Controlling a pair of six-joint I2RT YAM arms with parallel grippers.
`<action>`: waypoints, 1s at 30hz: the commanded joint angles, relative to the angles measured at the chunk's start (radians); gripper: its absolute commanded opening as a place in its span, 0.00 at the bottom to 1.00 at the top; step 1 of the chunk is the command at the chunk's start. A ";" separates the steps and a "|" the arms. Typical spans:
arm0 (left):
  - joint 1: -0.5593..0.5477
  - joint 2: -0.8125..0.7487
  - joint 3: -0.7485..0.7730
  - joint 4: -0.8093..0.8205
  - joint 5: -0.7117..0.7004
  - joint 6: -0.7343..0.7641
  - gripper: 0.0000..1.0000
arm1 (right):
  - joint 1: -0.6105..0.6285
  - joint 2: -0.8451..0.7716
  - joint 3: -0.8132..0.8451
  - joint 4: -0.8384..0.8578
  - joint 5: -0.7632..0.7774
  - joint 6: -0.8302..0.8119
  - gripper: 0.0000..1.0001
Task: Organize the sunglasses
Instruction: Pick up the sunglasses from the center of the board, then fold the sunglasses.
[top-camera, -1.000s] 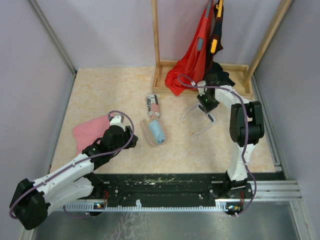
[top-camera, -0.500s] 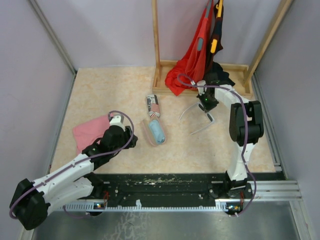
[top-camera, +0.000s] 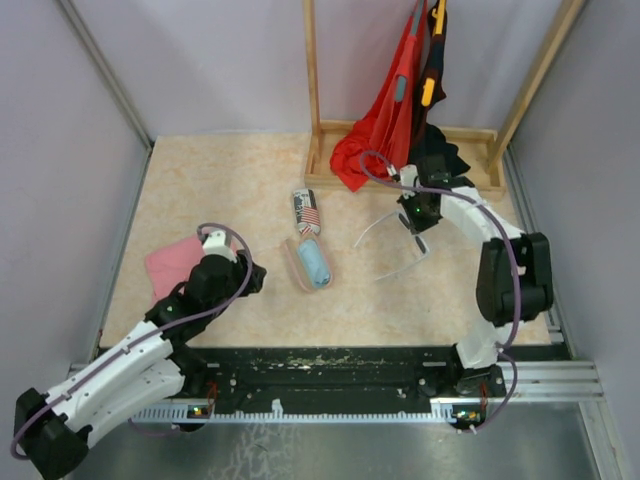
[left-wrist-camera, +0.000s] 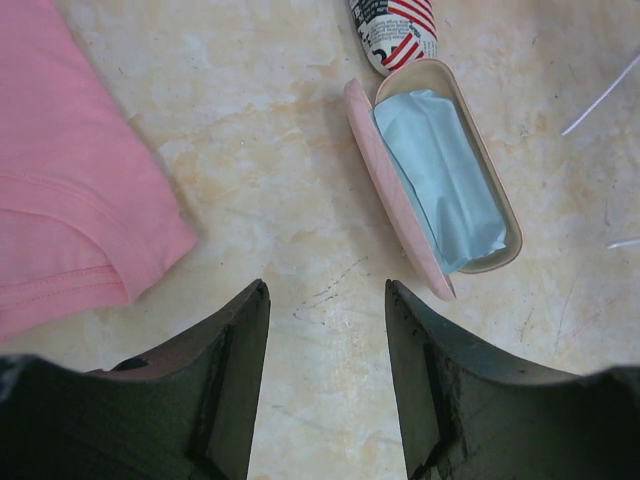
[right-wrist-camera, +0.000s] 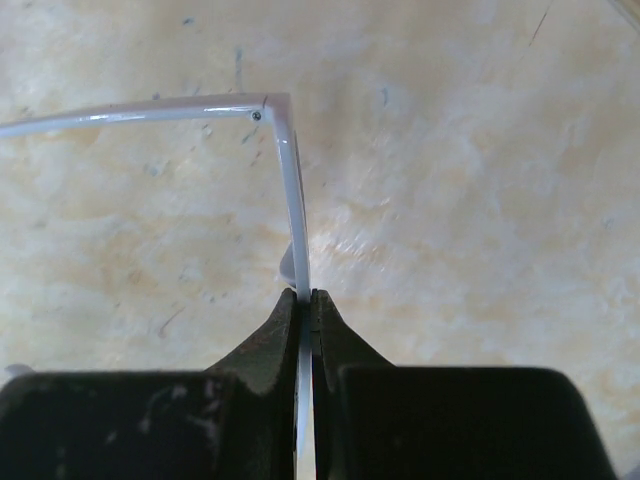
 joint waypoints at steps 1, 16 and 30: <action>0.005 -0.045 0.059 -0.064 -0.018 -0.012 0.56 | 0.032 -0.231 -0.104 0.074 -0.027 0.087 0.00; 0.005 0.008 0.312 -0.149 -0.034 0.100 0.58 | 0.435 -0.737 -0.265 0.151 0.165 0.260 0.00; 0.005 0.085 0.475 -0.172 0.029 0.119 0.59 | 0.918 -0.880 -0.524 0.616 0.584 0.116 0.00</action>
